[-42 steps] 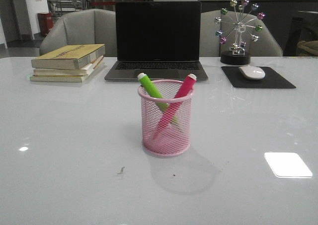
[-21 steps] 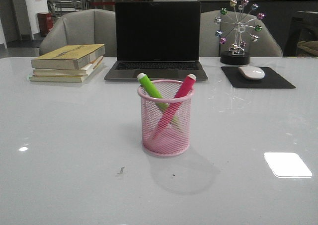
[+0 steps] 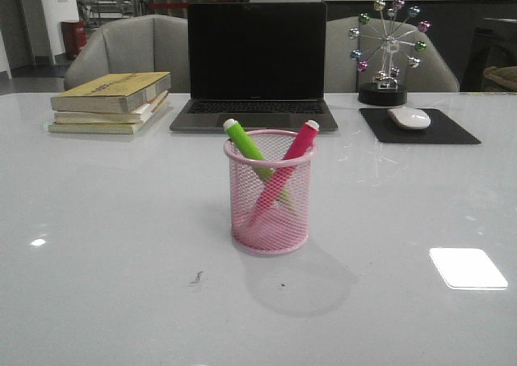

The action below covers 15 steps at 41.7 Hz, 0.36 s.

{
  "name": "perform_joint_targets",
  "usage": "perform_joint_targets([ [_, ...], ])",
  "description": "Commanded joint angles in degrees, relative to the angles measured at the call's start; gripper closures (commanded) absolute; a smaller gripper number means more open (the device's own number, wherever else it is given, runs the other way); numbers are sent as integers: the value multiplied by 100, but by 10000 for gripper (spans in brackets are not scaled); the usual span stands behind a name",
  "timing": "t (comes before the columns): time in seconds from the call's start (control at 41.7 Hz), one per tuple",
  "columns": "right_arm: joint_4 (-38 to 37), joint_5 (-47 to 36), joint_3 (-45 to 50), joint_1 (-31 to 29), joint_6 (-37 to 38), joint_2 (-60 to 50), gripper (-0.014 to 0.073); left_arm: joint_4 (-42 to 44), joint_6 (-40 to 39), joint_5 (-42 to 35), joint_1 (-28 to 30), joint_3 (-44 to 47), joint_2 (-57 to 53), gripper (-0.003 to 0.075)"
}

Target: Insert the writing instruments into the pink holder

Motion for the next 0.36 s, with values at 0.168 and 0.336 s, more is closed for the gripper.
perform_joint_targets([
  [0.168,-67,-483,-28,-35,-1,-110,536,-50,-39,-510,-42,21,-115,629],
  [0.336,-67,-483,-28,-35,-1,-110,536,-50,-39,-510,-42,21,-115,629],
])
